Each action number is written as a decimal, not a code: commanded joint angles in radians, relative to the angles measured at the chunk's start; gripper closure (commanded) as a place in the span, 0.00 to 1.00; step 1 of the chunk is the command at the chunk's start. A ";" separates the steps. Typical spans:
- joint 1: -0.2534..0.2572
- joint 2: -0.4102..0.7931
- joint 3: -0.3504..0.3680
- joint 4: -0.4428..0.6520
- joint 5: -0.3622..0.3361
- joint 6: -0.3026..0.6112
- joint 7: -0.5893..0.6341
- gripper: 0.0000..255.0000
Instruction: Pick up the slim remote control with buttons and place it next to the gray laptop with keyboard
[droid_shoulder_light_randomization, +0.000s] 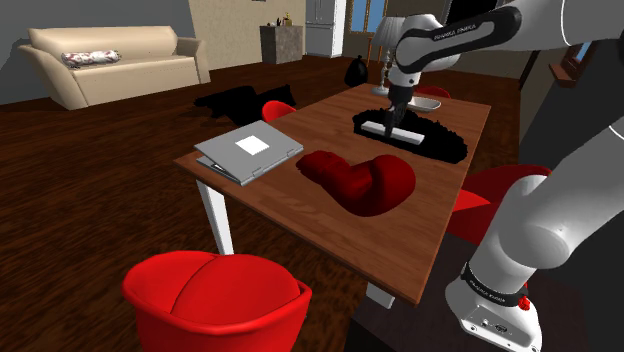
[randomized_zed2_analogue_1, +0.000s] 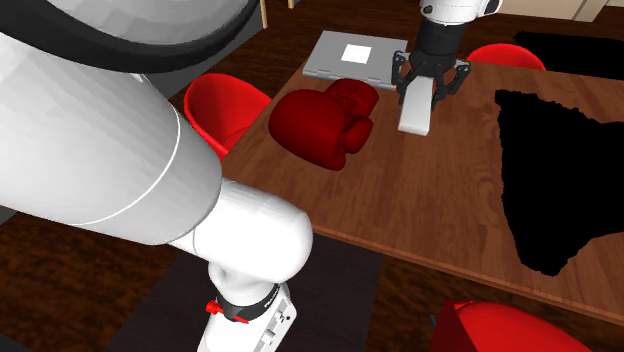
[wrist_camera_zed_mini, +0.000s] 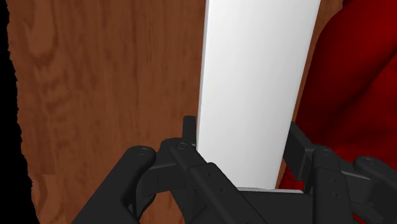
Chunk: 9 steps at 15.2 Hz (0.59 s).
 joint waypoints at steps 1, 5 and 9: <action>0.021 0.087 -0.008 0.071 0.035 0.012 -0.008 1.00; 0.048 0.246 -0.012 0.225 0.106 0.005 -0.021 1.00; 0.057 0.409 -0.009 0.402 0.180 -0.025 -0.036 1.00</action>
